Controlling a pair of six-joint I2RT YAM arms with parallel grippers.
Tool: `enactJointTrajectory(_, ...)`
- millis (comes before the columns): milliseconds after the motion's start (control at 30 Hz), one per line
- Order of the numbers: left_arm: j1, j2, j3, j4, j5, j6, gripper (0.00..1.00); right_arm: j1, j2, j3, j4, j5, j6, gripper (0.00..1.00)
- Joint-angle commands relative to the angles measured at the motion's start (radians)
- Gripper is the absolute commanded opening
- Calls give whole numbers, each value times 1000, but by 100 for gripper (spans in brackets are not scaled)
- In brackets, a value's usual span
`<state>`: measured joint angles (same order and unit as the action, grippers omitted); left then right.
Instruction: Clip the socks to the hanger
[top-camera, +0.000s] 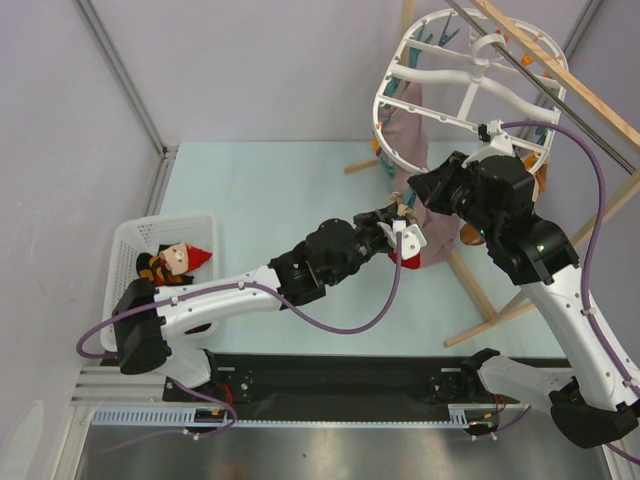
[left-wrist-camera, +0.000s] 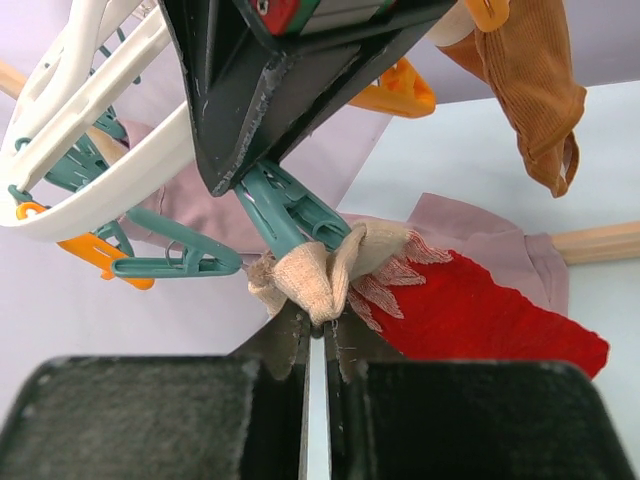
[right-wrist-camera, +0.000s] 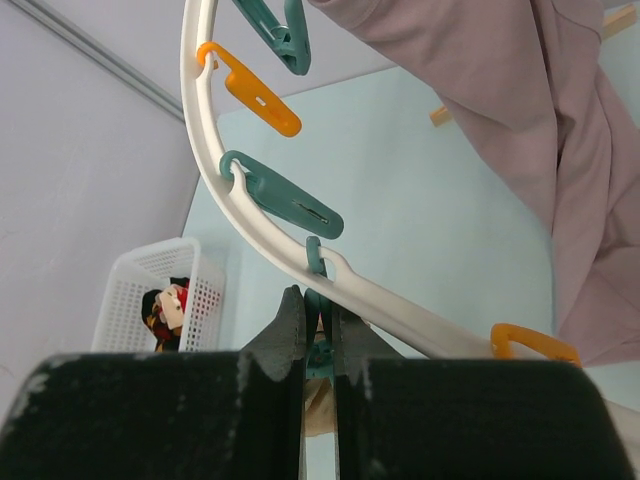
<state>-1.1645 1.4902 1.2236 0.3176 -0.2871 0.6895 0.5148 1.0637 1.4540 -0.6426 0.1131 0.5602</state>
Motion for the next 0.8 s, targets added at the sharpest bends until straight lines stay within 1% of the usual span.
enactJointTrajectory(0, -11, -33, 22, 51, -17, 21, 0, 19, 16, 6, -71, -67, 24, 0)
enactJointTrajectory(167, -17, -8, 47, 34, -17, 30, 0, 22, 12, 6, -69, -70, 27, 0)
enactJointTrajectory(500, -18, 22, 71, 55, -37, 42, 0, 24, -4, -14, -58, -81, 35, 0)
enactJointTrajectory(600, -18, 34, 79, 74, -56, 48, 0, 25, -8, -14, -57, -85, 35, 2)
enactJointTrajectory(700, -18, 48, 86, 86, -69, 56, 0, 24, -16, -12, -55, -85, 35, 9)
enactJointTrajectory(733, -18, 53, 89, 87, -72, 54, 0, 22, -19, -14, -55, -87, 35, 14)
enactJointTrajectory(767, -18, 56, 93, 90, -75, 59, 0, 22, -21, -12, -55, -87, 33, 15)
